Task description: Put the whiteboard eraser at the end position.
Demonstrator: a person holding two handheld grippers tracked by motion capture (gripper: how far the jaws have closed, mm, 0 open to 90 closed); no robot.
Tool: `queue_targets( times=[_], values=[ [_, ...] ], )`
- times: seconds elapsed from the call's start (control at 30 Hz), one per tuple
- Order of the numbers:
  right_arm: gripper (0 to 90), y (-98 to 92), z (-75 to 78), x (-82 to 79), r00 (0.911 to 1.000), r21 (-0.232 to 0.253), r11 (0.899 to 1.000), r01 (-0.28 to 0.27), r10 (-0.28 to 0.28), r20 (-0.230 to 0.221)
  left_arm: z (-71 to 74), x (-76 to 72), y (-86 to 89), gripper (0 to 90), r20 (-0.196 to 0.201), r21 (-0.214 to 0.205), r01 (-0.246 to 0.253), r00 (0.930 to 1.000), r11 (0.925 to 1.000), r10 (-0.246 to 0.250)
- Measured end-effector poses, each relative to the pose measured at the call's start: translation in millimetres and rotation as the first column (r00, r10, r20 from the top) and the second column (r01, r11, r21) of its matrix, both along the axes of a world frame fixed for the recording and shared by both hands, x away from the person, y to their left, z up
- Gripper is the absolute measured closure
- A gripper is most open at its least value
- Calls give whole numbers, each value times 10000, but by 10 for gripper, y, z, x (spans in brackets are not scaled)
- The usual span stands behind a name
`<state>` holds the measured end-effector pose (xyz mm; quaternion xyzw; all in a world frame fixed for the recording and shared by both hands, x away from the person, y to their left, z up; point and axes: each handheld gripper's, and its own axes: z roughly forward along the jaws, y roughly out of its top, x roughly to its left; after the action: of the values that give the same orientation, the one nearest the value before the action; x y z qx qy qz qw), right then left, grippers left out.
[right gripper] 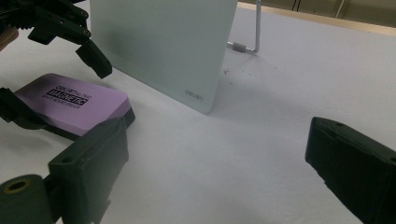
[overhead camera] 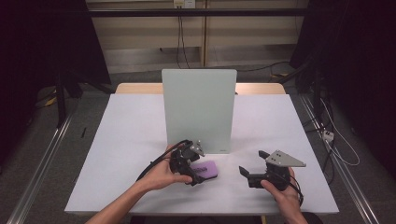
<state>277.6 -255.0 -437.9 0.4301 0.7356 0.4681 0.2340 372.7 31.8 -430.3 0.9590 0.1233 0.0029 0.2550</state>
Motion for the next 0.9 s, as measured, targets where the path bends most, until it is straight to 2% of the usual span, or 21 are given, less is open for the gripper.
queue_targets(
  times=[0.07,0.1,0.13,0.23,0.3,0.37,0.47,0.6,0.67,0.7,0.73,0.77,0.87,0.9],
  values=[
    [59,1,0,0,10000,-3,10000,-3,3,-6,5,3,4,79,21,42,-30,10000,10000,30],
    [59,1,0,0,10000,-2,10000,-5,5,-4,-17,26,14,79,-454,-486,190,9987,9986,-213],
    [59,1,0,0,10000,-4,10000,-5,5,2,-13,12,9,79,-149,-373,10,9999,9993,-16],
    [59,0,0,-1,10000,0,10000,-7,7,0,0,3,15,80,-51,-545,-175,9998,9984,173],
    [59,0,0,0,10000,-3,10000,-9,9,-1,16,4,36,80,-42,-809,-142,9999,9966,139],
    [59,0,0,0,10000,3,10000,-13,13,-3,30,-1,57,79,-20,-1129,-322,9995,9931,322],
    [59,-1,0,0,10000,4,10000,-13,13,1,53,9,91,77,51,-1288,-477,9988,9905,488],
    [59,-2,1,0,10000,9,10000,-25,25,9,100,29,151,75,-42,-1492,-592,9982,9870,592],
    [59,-6,1,3,10000,24,10000,3,-3,6,117,28,181,73,103,-1749,-644,9977,9825,672],
    [59,-7,1,5,10000,9,10000,-3,3,38,142,18,192,73,264,-1692,-843,9956,9820,901],
    [59,-8,1,6,10000,5,10000,-7,7,26,146,28,210,72,128,-1965,-874,9957,9766,917],
    [59,-6,1,6,10000,11,10000,2,-2,-6,163,39,227,72,204,-1915,-895,9953,9774,951],
    [59,-8,0,8,10000,8,10000,-7,7,23,202,39,275,72,403,-2358,-1334,9883,9626,1468],
    [58,-9,-1,9,10000,6,10000,-1,1,19,216,36,297,72,484,-2444,-1542,9841,9573,1709]
  ],
)
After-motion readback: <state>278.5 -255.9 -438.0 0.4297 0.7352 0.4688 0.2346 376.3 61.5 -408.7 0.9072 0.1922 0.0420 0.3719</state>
